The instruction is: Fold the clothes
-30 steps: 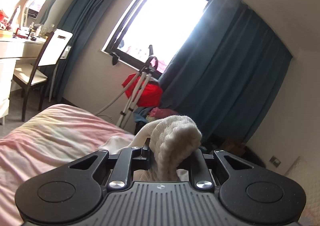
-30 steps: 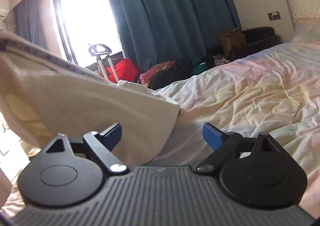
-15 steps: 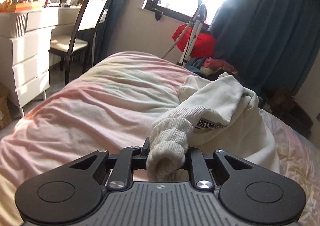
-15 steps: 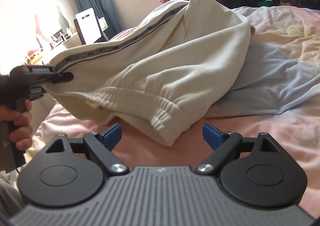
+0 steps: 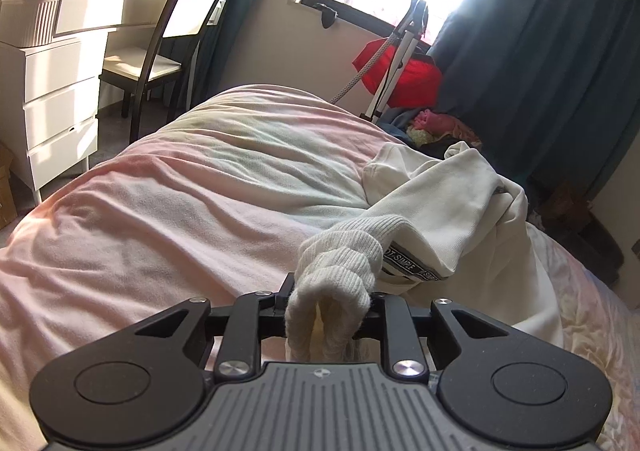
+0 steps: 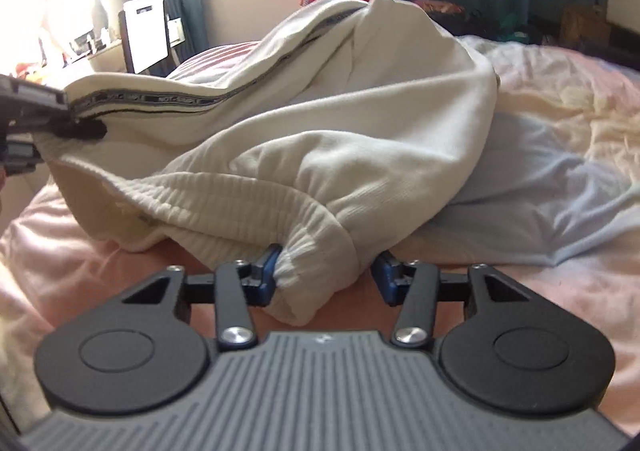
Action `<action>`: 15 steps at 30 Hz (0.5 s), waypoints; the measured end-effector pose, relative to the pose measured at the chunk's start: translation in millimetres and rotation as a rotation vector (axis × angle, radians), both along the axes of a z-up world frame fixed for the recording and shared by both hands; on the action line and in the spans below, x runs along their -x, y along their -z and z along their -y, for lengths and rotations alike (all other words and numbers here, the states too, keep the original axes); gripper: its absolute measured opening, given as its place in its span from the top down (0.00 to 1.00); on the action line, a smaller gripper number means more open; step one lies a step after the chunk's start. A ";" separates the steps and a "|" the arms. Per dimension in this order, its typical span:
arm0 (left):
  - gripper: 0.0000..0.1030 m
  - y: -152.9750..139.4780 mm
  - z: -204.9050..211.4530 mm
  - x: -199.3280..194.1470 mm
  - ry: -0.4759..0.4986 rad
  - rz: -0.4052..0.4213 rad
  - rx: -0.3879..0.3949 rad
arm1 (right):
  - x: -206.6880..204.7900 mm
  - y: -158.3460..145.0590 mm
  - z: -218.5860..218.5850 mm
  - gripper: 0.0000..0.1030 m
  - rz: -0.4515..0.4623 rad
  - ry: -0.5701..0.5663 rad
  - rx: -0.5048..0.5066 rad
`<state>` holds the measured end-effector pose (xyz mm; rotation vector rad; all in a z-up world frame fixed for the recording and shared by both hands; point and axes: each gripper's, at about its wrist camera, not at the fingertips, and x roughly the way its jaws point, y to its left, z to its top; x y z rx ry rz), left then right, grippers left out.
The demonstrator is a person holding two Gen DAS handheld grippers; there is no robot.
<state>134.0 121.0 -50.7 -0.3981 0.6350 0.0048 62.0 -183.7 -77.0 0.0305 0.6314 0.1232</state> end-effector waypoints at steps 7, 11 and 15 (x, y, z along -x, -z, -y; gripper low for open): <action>0.76 0.9 -9.4 9.2 0.011 -0.005 0.107 | 34.7 -43.4 -4.6 0.70 0.103 -0.072 0.145; 0.76 7.3 -20.8 14.2 0.002 -0.054 0.239 | 51.2 -50.6 -11.1 0.70 0.113 -0.149 0.229; 0.75 18.1 -24.2 12.0 -0.055 -0.144 0.183 | 50.1 -33.6 -20.8 0.69 0.023 -0.237 0.272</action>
